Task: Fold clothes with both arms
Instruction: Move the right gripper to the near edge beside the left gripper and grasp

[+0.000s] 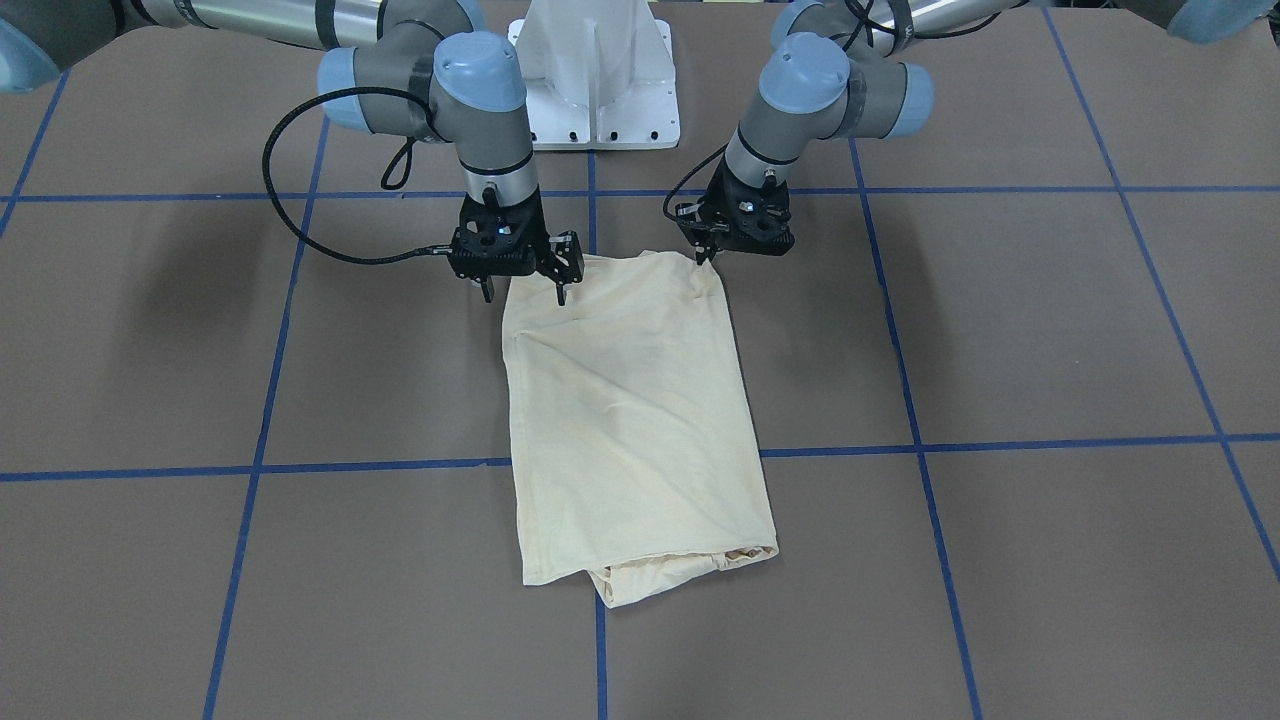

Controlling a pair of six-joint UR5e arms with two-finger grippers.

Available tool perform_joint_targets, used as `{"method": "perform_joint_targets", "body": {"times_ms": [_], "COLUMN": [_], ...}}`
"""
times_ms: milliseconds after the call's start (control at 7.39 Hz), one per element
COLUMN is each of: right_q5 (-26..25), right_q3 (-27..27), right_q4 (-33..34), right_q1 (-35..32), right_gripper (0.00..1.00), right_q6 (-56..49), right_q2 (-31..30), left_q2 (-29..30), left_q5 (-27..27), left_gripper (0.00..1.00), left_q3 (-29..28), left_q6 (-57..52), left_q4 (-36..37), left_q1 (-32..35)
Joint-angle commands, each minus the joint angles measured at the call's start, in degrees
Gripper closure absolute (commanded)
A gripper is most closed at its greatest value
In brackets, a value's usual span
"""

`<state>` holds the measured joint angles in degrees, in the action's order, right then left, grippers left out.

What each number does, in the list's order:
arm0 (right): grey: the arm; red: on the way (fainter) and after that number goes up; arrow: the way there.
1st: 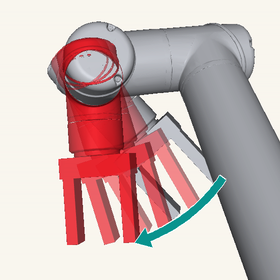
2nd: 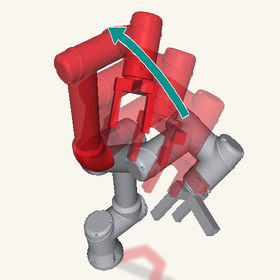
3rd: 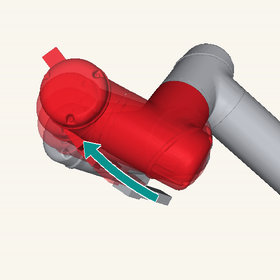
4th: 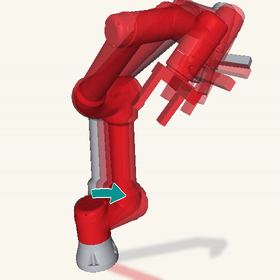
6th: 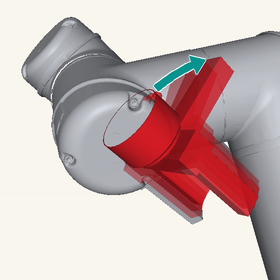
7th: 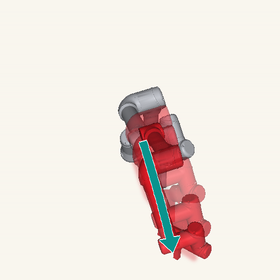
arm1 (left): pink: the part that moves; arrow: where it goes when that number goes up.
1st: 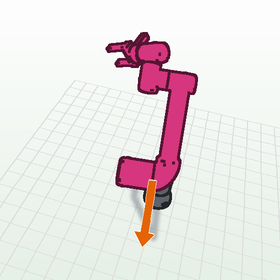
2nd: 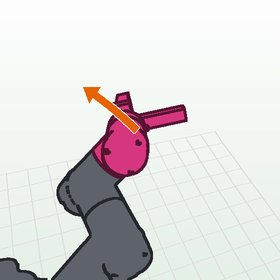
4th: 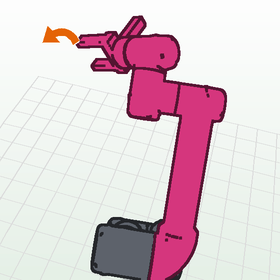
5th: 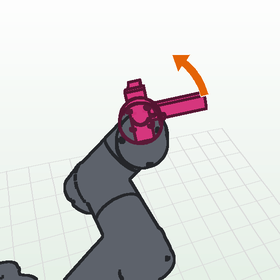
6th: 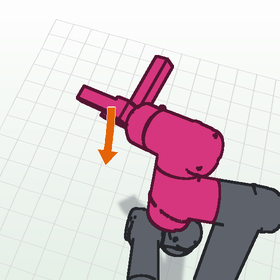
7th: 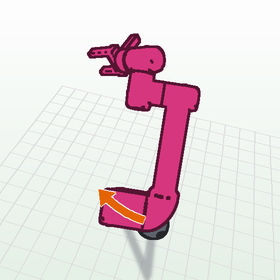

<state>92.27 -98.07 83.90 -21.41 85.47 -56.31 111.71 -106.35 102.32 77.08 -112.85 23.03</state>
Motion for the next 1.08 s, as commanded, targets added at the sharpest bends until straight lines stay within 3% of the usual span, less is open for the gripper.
{"method": "perform_joint_targets", "body": {"times_ms": [0,541,677,812,948], "right_q5": [-2.78,-4.2,-4.2,-4.2,-4.2], "right_q3": [0.6,6.05,5.96,5.88,5.88], "right_q4": [0.3,0.39,1.17,1.18,1.18], "right_q1": [3.21,3.83,3.83,3.83,3.83], "right_gripper": [0.12,0.26,0.39,0.73,1.0], "right_q6": [11.52,15.52,15.52,15.34,15.26], "right_q2": [0.41,4.11,4.19,4.28,4.54], "left_q2": [-0.09,0.0,0.0,0.0,-0.09], "left_q5": [0.0,-0.09,-0.09,0.0,-0.09], "left_gripper": [1.0,1.0,1.0,1.0,1.0], "left_q3": [0.07,0.07,0.07,0.07,0.07], "left_q6": [0.0,0.0,0.0,0.0,0.0], "left_q4": [0.0,0.0,0.0,0.0,0.0], "left_q1": [0.0,0.0,0.0,0.0,0.0]}}
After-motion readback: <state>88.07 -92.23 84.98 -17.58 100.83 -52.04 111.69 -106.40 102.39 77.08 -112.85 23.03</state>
